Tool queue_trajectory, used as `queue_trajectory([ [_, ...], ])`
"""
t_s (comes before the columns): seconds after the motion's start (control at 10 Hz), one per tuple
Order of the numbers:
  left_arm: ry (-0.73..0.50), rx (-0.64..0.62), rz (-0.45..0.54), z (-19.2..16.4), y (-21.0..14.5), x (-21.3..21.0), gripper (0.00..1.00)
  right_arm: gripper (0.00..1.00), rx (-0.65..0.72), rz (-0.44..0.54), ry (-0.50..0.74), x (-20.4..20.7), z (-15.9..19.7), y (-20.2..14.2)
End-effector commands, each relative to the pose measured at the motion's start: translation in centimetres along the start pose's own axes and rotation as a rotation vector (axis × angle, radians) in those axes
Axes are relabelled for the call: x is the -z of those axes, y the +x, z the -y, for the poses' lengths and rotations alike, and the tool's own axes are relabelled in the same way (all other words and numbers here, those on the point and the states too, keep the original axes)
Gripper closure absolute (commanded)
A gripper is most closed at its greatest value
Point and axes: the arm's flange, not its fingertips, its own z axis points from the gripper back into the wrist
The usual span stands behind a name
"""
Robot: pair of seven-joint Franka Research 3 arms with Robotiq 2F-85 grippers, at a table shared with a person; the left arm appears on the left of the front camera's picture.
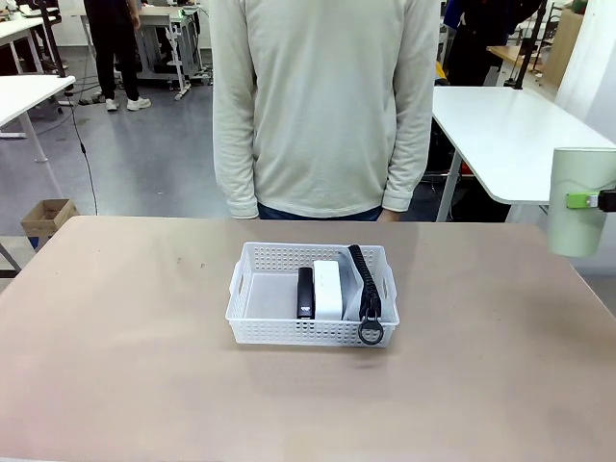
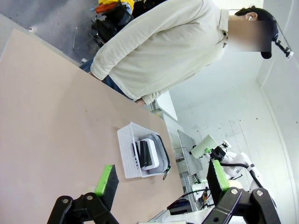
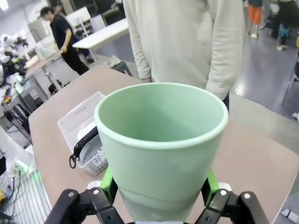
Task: Efficiently arrange items inside the basket to fit them all.
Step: Pick up the Reusable plastic cup and place it inside the Organizing basket.
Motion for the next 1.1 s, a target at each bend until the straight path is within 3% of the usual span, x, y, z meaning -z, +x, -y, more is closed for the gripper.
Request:
queue_trajectory([
  [0.0,-0.021,0.022,0.012,0.0,-0.2,0.1,0.00,0.14,0.035,-0.119,0.070,2.5,-5.5,2.8],
  [0.2,-0.021,0.022,0.012,0.0,-0.2,0.1,0.00,0.14,0.060,-0.284,0.205,6.9,-10.7,4.9],
  [0.6,-0.021,0.022,0.012,0.0,-0.2,0.1,0.00,0.14,0.105,-0.412,0.120,16.5,-22.4,6.1],
  [0.9,-0.021,0.022,0.012,0.0,-0.2,0.1,0.00,0.14,-0.036,-0.571,0.128,25.1,-27.7,4.6],
  [1.0,-0.021,0.022,0.012,0.0,-0.2,0.1,0.00,0.14,-0.138,-0.556,0.130,24.9,-27.2,4.4],
])
